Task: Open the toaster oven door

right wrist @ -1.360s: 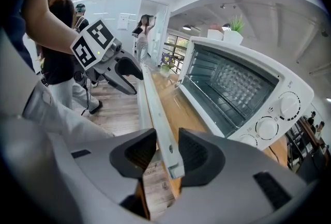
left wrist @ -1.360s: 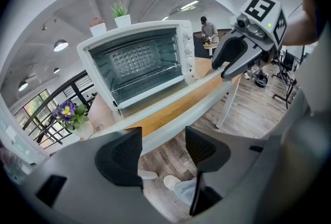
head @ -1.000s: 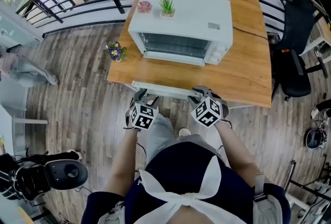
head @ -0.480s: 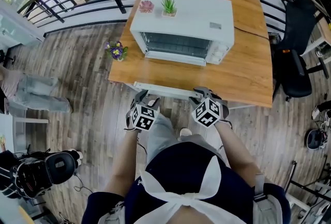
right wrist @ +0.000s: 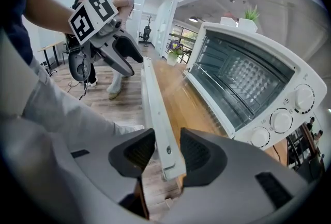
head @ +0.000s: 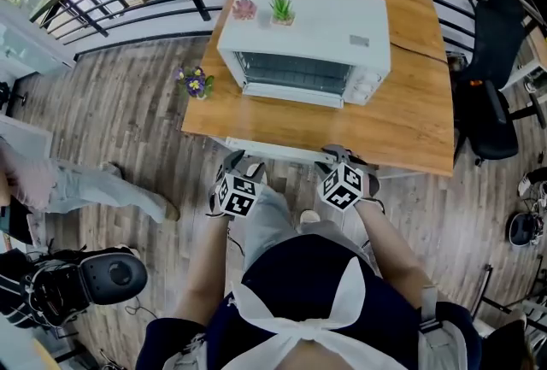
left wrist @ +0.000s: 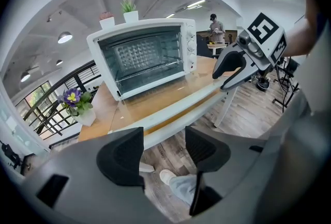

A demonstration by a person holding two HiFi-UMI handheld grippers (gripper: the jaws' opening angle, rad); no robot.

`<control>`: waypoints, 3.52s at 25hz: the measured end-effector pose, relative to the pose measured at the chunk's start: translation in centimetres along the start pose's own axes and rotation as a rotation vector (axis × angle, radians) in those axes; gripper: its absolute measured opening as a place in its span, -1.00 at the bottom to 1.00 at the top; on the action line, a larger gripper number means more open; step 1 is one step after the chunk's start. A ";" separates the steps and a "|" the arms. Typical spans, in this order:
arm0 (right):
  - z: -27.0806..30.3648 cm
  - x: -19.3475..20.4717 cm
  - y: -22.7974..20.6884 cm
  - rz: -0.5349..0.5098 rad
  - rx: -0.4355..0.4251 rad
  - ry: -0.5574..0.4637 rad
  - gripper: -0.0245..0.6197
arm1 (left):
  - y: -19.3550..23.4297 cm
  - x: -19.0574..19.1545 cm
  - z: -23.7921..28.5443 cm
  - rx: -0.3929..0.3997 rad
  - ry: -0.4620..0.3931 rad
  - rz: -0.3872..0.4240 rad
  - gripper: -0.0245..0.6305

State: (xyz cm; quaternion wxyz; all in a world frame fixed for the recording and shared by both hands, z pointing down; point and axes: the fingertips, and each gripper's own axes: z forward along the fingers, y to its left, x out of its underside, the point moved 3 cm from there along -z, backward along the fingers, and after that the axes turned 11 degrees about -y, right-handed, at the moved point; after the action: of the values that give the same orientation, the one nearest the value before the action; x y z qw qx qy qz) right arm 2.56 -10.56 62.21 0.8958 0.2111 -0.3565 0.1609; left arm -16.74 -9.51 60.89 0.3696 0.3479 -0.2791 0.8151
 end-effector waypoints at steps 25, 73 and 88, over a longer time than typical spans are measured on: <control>2.2 2.3 1.3 -0.035 -0.052 0.071 -0.40 | 0.0 0.4 -0.1 0.016 0.015 -0.006 -0.15; 3.8 5.0 1.7 0.231 -0.112 0.125 -0.44 | 1.3 -3.2 -1.8 -0.085 -0.122 -0.166 -0.72; -1.8 1.8 -0.6 0.487 -0.045 -0.130 -0.52 | -1.4 -6.0 -2.4 -0.078 -0.232 -0.294 -0.82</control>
State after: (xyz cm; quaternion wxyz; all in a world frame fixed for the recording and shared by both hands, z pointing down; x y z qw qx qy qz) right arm 5.08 -9.91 62.15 0.8102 0.1088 -0.4572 0.3502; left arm -13.62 -9.42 55.07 0.4632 0.4620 -0.2972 0.6955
